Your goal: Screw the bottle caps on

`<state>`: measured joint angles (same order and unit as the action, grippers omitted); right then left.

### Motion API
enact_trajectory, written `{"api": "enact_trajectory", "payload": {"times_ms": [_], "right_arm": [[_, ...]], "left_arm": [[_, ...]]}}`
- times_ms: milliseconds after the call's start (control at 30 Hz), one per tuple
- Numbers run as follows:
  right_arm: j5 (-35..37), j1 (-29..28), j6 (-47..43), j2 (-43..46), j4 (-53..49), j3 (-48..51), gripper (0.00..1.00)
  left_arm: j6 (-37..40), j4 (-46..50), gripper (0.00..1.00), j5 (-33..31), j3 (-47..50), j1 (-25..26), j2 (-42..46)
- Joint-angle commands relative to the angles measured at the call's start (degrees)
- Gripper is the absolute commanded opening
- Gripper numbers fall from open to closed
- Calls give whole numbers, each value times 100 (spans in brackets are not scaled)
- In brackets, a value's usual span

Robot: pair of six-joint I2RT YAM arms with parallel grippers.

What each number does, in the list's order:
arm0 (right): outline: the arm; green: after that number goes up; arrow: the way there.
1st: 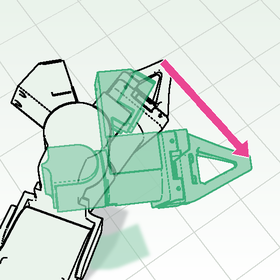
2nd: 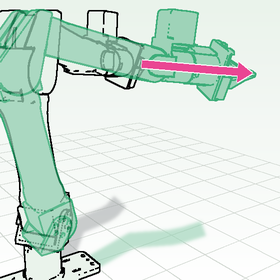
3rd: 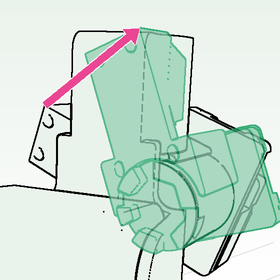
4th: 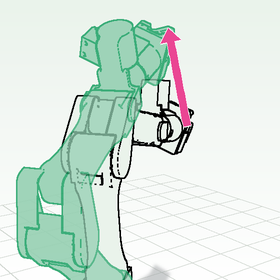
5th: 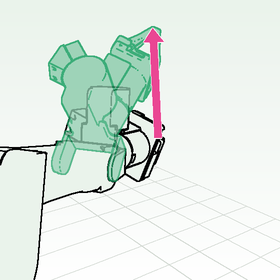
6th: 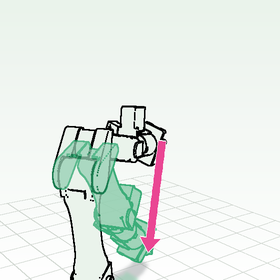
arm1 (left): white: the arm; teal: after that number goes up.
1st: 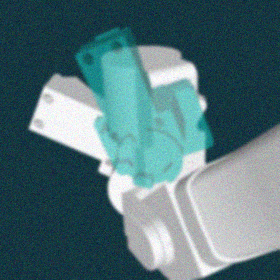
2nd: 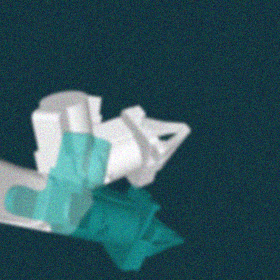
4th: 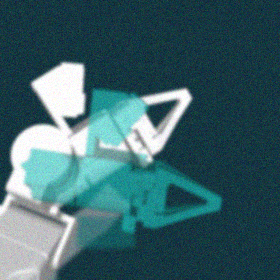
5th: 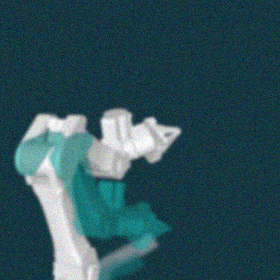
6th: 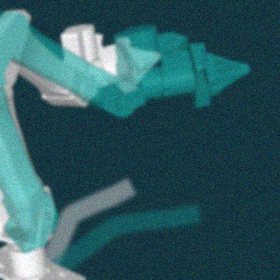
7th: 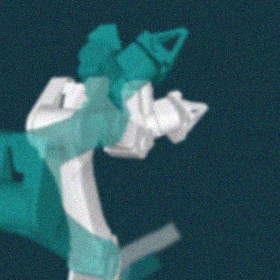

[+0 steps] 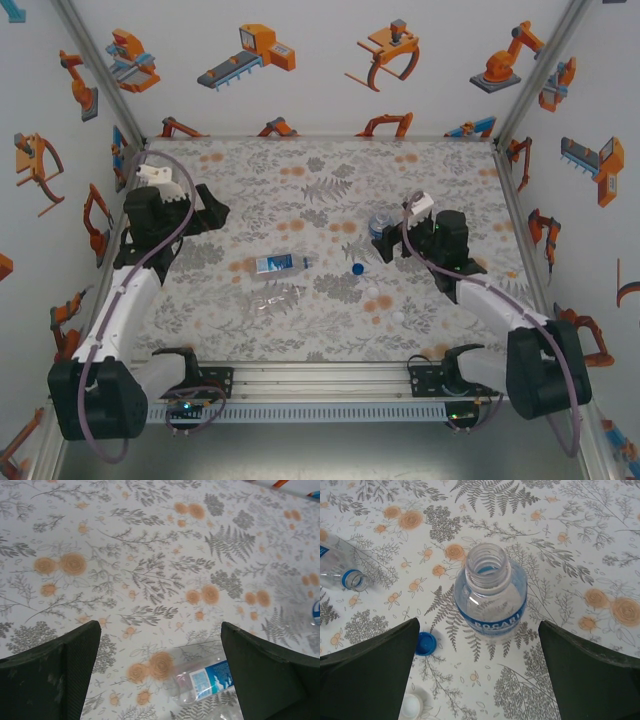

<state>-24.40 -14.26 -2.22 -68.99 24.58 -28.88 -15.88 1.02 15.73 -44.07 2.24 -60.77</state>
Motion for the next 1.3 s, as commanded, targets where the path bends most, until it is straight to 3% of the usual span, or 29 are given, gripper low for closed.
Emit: {"api": "enact_trajectory", "payload": {"times_ms": [0,333,633,800,900,1100,1267], "right_arm": [[132,-148,-48,-386,697,-228,92],[497,-276,188,-1515,1407,-588,89],[540,-305,227,-1820,1496,-654,76],[518,-299,211,-1705,1377,-637,62],[384,-311,156,-1513,1160,-682,59],[58,-330,216,-894,119,-1032,51],[-642,-344,520,-302,-663,-1391,46]], "left_arm": [[-376,-169,97,409,98,36,266],[-302,-317,99,769,204,116,457],[-232,-359,98,973,193,186,484],[-238,-432,98,1020,152,233,459],[-177,-646,99,1159,188,292,454],[-48,-1268,97,1879,23,545,138],[-148,-1791,97,2749,-329,838,-358]]}}
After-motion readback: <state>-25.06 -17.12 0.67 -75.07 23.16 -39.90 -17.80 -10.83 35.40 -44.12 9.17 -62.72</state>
